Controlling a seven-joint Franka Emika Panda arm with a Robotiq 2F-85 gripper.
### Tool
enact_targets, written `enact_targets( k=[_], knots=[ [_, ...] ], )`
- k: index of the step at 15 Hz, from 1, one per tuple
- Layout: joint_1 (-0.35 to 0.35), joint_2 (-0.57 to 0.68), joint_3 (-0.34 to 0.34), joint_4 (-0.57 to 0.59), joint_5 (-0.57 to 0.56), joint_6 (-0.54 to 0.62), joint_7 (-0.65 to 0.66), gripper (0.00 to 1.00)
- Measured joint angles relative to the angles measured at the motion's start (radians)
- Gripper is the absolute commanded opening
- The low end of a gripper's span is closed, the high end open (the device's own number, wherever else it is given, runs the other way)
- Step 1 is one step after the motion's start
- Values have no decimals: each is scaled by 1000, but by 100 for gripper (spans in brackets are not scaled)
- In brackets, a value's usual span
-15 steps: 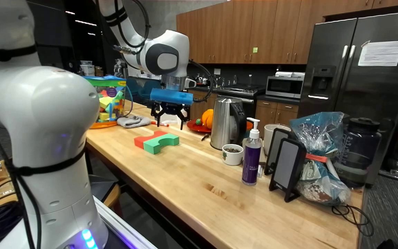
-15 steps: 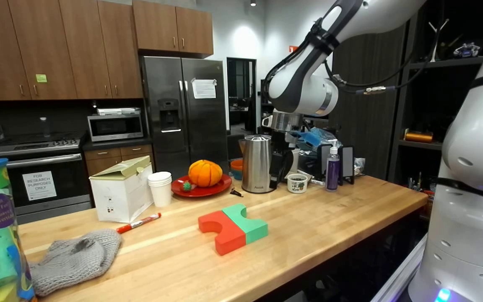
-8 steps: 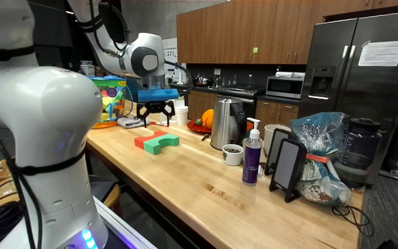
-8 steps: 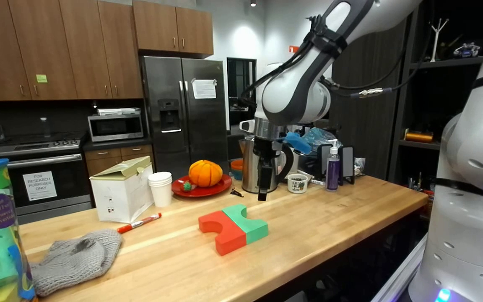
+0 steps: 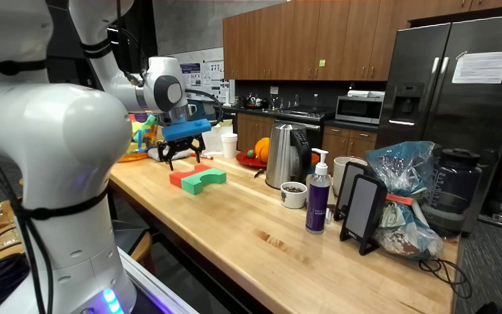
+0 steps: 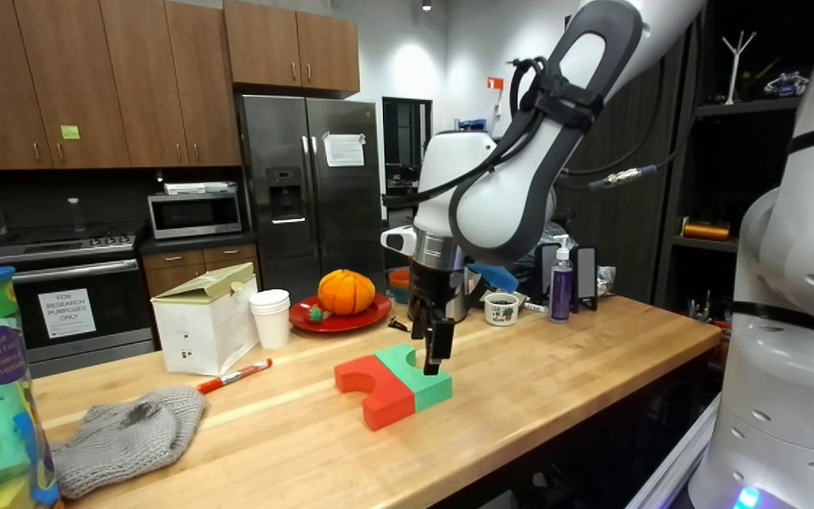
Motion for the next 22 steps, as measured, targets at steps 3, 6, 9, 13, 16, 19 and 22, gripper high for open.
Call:
enact_targets(
  k=[3, 6, 9, 13, 16, 19, 22],
  knots=[
    [15, 44, 0, -6, 0, 17, -27, 100],
    [28, 76, 7, -4, 0, 29, -64, 100],
    [28, 97, 24, -3, -1, 49, -89, 100],
    [21, 118, 29, -3, -43, 71, -95, 100],
    [-2, 125, 29, -2, -131, 82, -78, 100],
    [-29, 126, 24, -1, -257, 97, -22, 100],
    [-50, 128, 17, -1, -378, 121, 51, 100]
  ],
)
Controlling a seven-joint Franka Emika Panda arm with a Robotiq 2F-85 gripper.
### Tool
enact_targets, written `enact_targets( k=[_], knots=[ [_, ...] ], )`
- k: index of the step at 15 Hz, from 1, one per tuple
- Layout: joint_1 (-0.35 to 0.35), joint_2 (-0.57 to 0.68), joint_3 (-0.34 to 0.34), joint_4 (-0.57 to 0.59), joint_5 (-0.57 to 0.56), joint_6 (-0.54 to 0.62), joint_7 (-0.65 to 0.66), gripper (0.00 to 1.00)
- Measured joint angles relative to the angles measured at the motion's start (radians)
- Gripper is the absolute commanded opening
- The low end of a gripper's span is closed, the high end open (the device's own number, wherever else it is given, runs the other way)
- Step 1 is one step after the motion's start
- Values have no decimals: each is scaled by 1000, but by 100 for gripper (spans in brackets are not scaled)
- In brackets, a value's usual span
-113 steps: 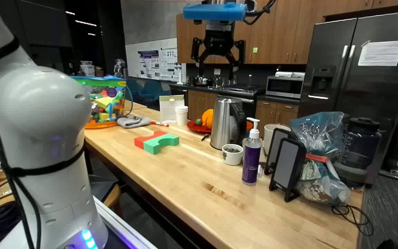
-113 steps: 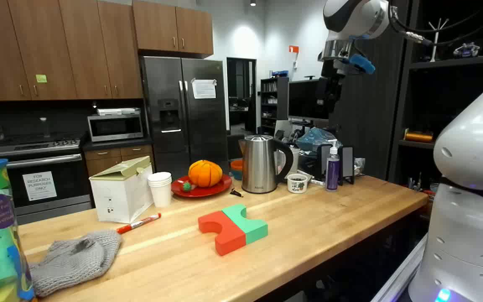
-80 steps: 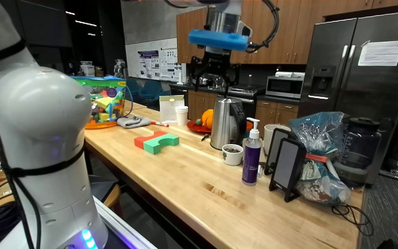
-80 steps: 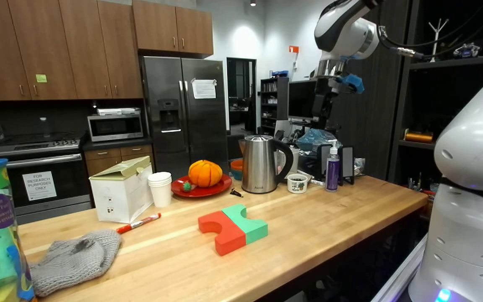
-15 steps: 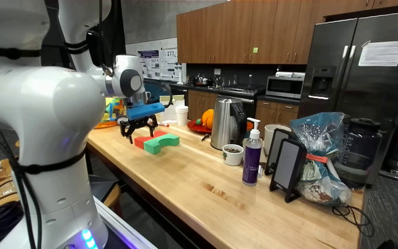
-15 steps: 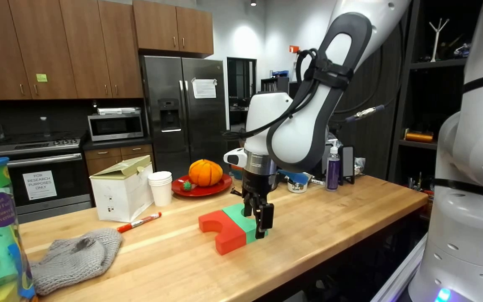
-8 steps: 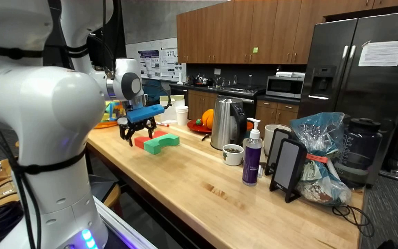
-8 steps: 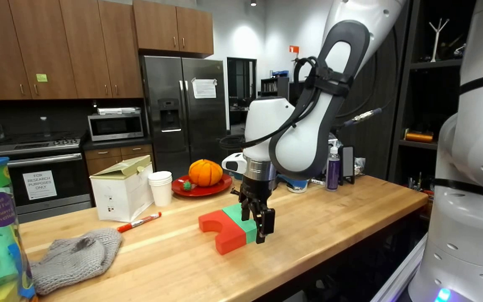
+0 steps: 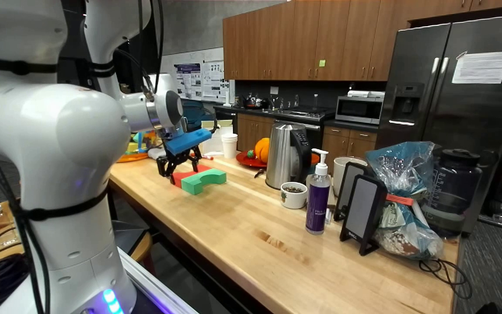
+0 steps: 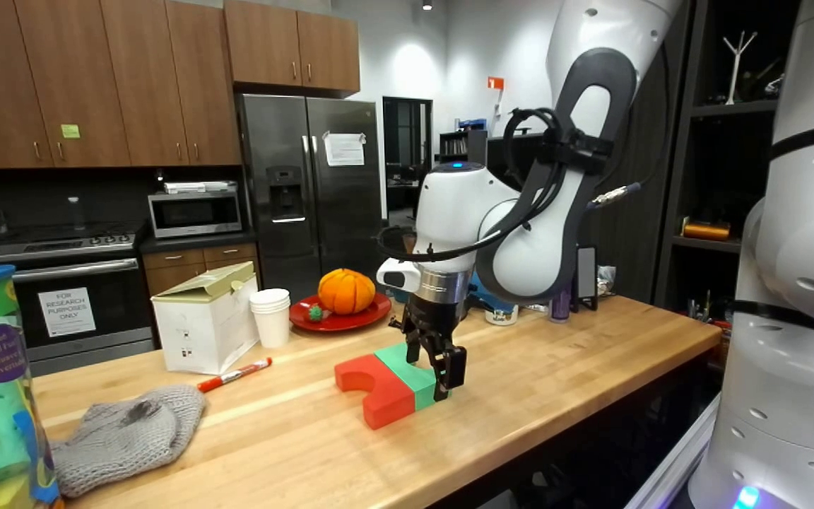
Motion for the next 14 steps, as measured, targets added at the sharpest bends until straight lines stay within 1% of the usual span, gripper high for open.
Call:
enact_targets(
  k=[5, 9, 14],
  knots=[
    [-29, 25, -16, 0, -200, 67, 145, 100],
    [-49, 50, -42, 0, -375, 113, 279, 100],
    [-68, 48, -93, 2, -638, 146, 491, 100]
  ],
)
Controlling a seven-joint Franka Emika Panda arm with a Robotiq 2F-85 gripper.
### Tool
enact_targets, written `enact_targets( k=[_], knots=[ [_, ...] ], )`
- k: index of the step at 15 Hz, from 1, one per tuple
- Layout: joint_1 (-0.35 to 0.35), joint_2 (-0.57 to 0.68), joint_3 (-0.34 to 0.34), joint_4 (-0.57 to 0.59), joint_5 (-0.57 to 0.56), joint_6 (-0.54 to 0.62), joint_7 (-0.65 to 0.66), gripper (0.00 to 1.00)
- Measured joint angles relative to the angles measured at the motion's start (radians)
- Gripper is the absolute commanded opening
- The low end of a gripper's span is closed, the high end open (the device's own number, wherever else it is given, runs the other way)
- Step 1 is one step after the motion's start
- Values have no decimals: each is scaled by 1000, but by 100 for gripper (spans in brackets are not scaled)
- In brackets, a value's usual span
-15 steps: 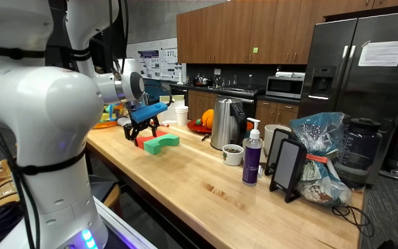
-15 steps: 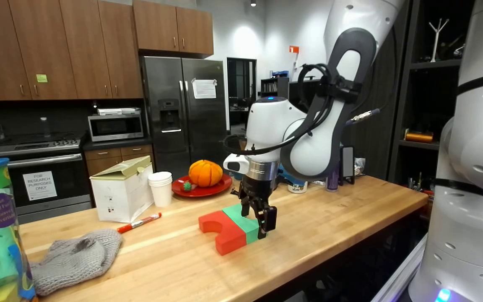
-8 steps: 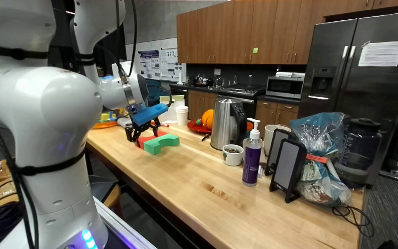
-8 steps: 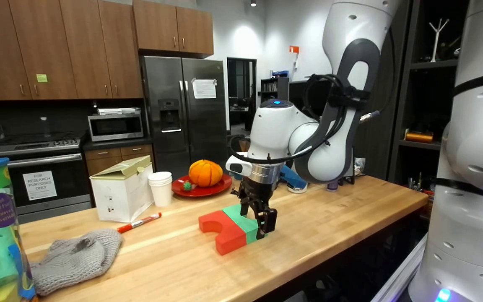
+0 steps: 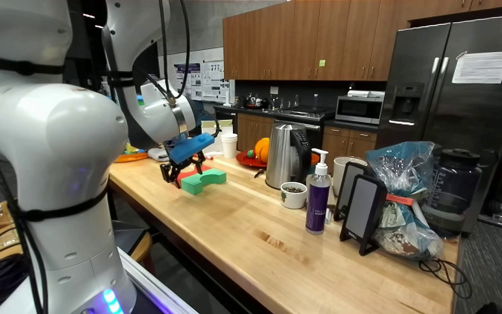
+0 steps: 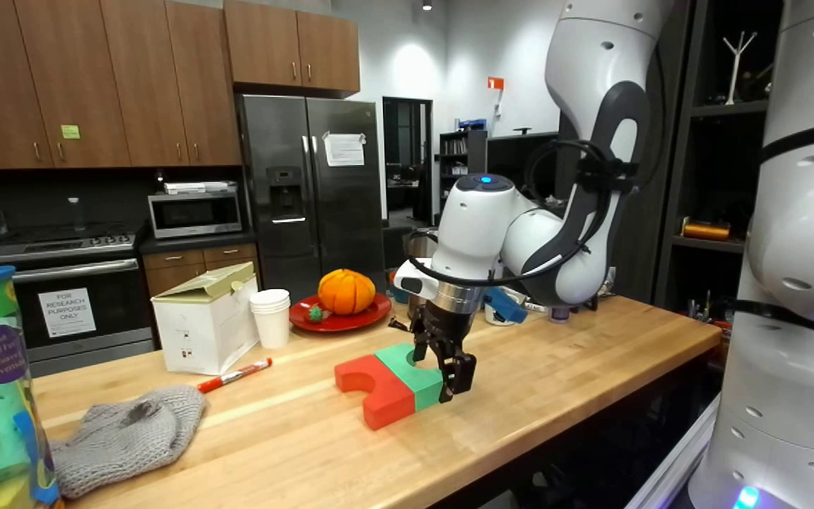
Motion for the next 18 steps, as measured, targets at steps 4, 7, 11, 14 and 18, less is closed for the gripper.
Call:
enact_targets(
  k=[4, 7, 11, 14, 18],
  knots=[
    [-9, -21, -31, 0, -204, 10, 169, 100],
    [-10, -32, -39, 0, -325, 11, 284, 100],
    [-10, -52, -39, 0, -470, 13, 441, 100],
    [-9, -73, -39, 14, -575, 10, 573, 100],
    [-7, -74, -34, 42, -675, -17, 722, 100]
  ],
)
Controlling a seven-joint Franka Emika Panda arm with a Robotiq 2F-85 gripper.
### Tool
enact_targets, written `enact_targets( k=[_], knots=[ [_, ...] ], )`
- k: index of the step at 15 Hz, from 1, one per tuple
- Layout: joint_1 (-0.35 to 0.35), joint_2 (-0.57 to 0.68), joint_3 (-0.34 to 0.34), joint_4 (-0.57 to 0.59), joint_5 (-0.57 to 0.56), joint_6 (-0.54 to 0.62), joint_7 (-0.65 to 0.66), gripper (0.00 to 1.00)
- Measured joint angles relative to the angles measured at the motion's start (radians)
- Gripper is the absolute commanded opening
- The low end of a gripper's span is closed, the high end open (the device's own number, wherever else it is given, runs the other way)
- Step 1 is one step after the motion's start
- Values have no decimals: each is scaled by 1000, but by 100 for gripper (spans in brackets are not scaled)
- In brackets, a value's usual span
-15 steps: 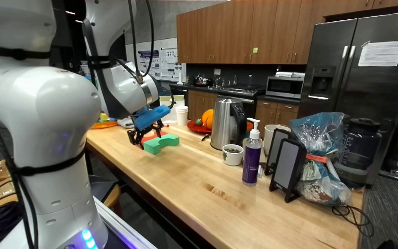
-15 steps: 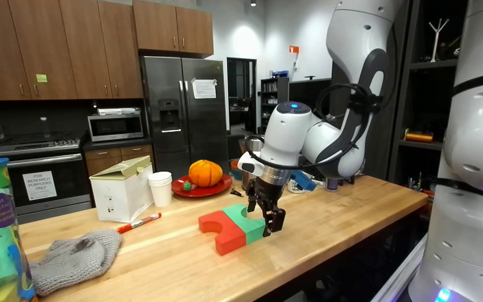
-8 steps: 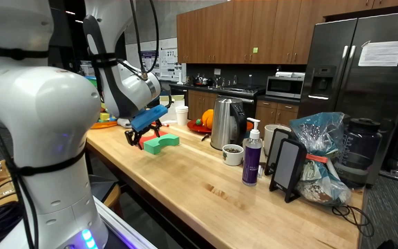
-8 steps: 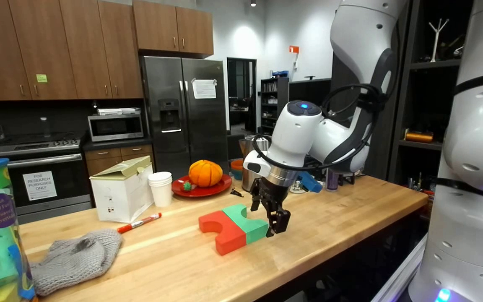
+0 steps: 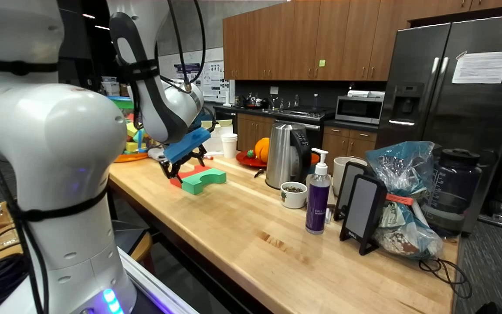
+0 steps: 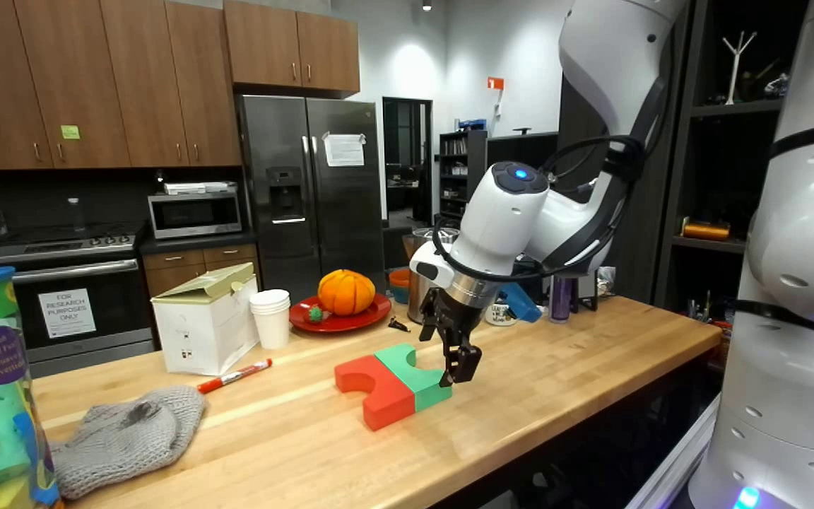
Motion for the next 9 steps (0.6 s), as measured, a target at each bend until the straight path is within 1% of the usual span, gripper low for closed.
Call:
enact_targets(
  k=[4, 9],
  knots=[
    [0, 28, 1, -6, 1, -14, 13, 100],
    [4, 30, 6, -2, -1, -22, 21, 100]
  ],
)
